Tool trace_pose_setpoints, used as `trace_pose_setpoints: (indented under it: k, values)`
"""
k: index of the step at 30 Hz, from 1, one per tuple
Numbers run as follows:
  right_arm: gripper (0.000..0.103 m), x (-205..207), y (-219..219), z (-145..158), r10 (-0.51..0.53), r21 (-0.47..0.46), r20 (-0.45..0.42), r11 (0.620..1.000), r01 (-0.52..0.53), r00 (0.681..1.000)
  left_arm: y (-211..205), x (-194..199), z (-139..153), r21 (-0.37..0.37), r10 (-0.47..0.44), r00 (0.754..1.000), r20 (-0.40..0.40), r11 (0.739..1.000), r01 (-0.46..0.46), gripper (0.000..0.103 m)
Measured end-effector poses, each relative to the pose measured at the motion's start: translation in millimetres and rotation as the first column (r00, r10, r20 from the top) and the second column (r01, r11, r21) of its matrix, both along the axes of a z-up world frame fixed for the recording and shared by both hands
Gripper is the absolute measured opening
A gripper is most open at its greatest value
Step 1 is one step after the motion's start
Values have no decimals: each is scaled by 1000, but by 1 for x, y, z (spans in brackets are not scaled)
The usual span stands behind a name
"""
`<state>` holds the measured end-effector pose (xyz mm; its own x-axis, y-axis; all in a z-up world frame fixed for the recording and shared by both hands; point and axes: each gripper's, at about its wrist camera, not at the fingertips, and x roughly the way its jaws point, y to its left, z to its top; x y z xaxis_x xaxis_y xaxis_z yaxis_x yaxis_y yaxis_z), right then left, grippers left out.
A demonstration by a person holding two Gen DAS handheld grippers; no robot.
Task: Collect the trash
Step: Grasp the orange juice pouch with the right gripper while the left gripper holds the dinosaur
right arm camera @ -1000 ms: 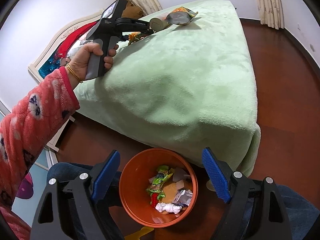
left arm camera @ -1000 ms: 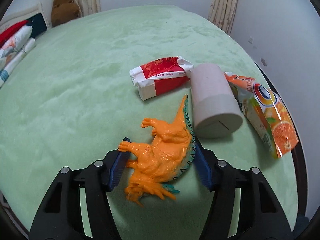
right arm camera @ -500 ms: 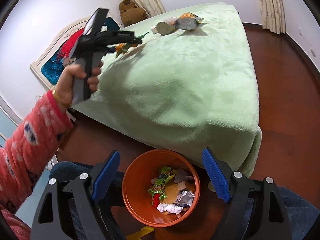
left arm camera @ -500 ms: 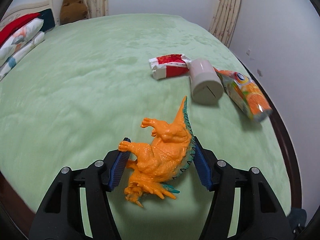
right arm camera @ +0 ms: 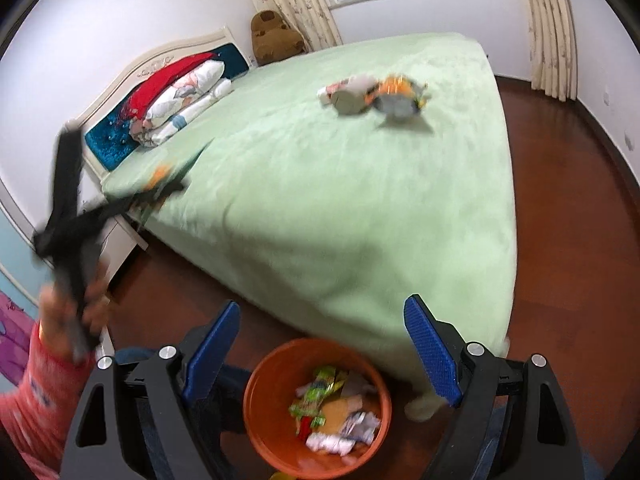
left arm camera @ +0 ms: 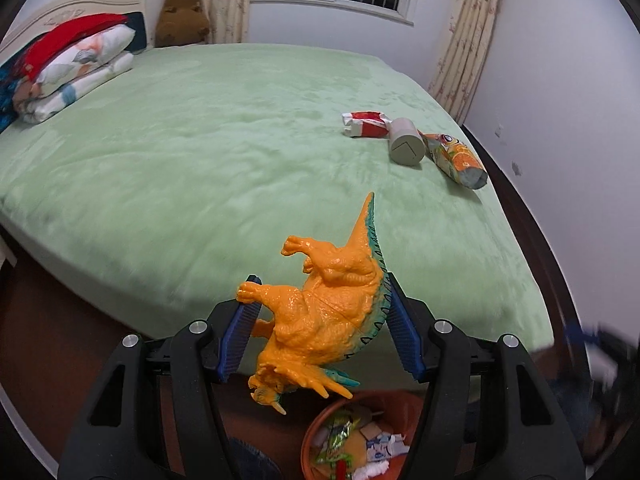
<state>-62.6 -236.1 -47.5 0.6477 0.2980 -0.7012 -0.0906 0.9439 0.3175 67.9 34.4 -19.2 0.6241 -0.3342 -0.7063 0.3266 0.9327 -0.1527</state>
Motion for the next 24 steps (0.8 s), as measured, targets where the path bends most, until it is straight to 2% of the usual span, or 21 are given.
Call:
trace_pose_setpoints:
  k: [5,8,10,12,16,18,20,23,24]
  values:
    - [82,77,-22,25,-41,-28,24,999,41,999,11,-19,-10,-13,12,1000,-23,1000,-12,60]
    - [82,150,-32,37,-97,-119,9,988,98,995,10,-24,-17,-12,10,999,-42,1000,-10,60]
    - [82,184,-38,39,-126,-143,-8,982,124,992,8,-25,-20,-7,12,999,-50,1000,-13,60]
    - [82,223,-47,35,-176,-155,-43,974,167,984,6,-26,-22,4,18,998,-53,1000,-18,60]
    - [82,275,-55,15,-238,-210,-132,955,208,962,2,-25,-24,8,24,998,-62,1000,-23,60]
    - [82,287,-60,3,-254,-177,-176,959,223,951,1,-25,-24,9,20,998,-61,1000,-20,60]
    - [77,293,-60,-7,-260,-143,-211,962,233,942,1,-24,-24,4,21,998,-66,1000,-21,60]
    - [60,296,-55,-13,-249,-129,-247,966,223,937,2,-23,-23,1,19,997,-68,1000,-19,60]
    - [51,295,-54,-15,-233,-104,-260,972,212,937,2,-23,-23,-2,18,997,-69,1000,-18,60]
